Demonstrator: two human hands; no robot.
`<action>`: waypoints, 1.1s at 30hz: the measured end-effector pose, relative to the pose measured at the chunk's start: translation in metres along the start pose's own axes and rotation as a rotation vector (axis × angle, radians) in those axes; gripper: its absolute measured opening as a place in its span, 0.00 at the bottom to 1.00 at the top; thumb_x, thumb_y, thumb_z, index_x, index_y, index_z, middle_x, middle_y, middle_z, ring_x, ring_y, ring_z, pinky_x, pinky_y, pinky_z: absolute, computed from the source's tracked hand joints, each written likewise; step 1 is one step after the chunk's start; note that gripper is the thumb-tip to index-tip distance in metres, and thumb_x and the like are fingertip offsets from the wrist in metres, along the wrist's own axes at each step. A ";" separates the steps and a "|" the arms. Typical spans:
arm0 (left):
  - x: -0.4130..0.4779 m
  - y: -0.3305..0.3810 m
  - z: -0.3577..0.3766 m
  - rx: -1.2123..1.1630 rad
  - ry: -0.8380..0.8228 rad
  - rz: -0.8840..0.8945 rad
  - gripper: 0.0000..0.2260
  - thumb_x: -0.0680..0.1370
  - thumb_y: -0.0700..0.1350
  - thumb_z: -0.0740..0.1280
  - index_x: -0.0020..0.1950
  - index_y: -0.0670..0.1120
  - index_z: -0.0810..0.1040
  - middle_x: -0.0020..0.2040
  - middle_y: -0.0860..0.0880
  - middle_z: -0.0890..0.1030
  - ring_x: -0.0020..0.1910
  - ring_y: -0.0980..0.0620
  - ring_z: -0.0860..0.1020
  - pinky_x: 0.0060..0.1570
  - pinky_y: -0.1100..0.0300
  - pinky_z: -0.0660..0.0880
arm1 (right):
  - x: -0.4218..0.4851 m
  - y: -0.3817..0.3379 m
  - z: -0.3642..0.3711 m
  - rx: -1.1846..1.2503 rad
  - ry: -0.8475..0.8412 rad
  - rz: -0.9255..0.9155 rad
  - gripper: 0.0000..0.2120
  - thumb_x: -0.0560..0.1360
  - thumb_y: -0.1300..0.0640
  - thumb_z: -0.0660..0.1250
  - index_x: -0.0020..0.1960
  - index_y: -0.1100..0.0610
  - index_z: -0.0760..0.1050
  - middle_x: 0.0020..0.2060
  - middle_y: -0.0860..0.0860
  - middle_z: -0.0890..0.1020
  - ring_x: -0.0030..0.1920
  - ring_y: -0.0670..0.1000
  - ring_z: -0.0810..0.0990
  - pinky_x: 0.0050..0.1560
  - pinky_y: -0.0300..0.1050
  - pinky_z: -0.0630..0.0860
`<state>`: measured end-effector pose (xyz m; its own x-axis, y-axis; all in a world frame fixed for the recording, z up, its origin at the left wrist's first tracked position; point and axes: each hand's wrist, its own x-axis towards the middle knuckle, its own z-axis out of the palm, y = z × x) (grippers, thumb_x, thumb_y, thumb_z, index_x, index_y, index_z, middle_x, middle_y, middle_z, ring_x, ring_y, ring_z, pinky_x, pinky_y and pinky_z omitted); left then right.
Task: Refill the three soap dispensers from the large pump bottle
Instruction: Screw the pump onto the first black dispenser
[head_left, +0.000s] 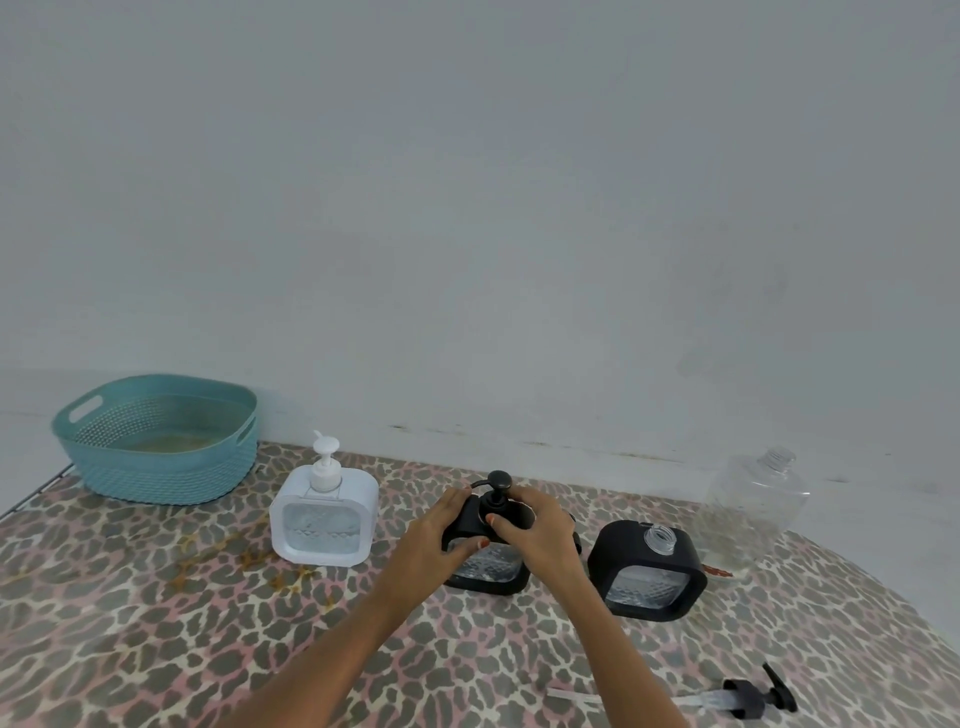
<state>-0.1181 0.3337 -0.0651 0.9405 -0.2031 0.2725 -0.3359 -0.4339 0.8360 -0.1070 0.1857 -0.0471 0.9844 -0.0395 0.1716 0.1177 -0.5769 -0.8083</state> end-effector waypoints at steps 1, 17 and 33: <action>0.001 -0.001 0.000 0.003 -0.001 0.002 0.26 0.75 0.41 0.67 0.70 0.48 0.62 0.58 0.64 0.64 0.59 0.65 0.64 0.48 0.86 0.59 | 0.000 0.000 0.002 -0.011 0.028 0.008 0.13 0.69 0.51 0.71 0.53 0.52 0.79 0.46 0.49 0.83 0.51 0.50 0.79 0.62 0.56 0.68; 0.005 -0.010 0.004 0.061 -0.013 -0.009 0.27 0.75 0.43 0.68 0.71 0.44 0.61 0.64 0.57 0.63 0.64 0.62 0.61 0.57 0.83 0.56 | 0.005 -0.004 -0.008 -0.116 -0.098 -0.025 0.14 0.72 0.53 0.68 0.57 0.53 0.77 0.52 0.49 0.80 0.56 0.51 0.76 0.64 0.56 0.65; 0.004 -0.012 0.004 0.051 -0.020 -0.033 0.27 0.75 0.43 0.67 0.71 0.45 0.61 0.65 0.57 0.63 0.64 0.62 0.63 0.58 0.80 0.58 | 0.003 -0.008 -0.006 -0.176 -0.103 -0.004 0.17 0.70 0.48 0.69 0.56 0.53 0.77 0.46 0.46 0.74 0.53 0.52 0.75 0.61 0.55 0.67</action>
<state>-0.1101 0.3346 -0.0763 0.9501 -0.2048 0.2354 -0.3074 -0.4848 0.8188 -0.1055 0.1853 -0.0366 0.9932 0.0420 0.1088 0.1063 -0.7107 -0.6954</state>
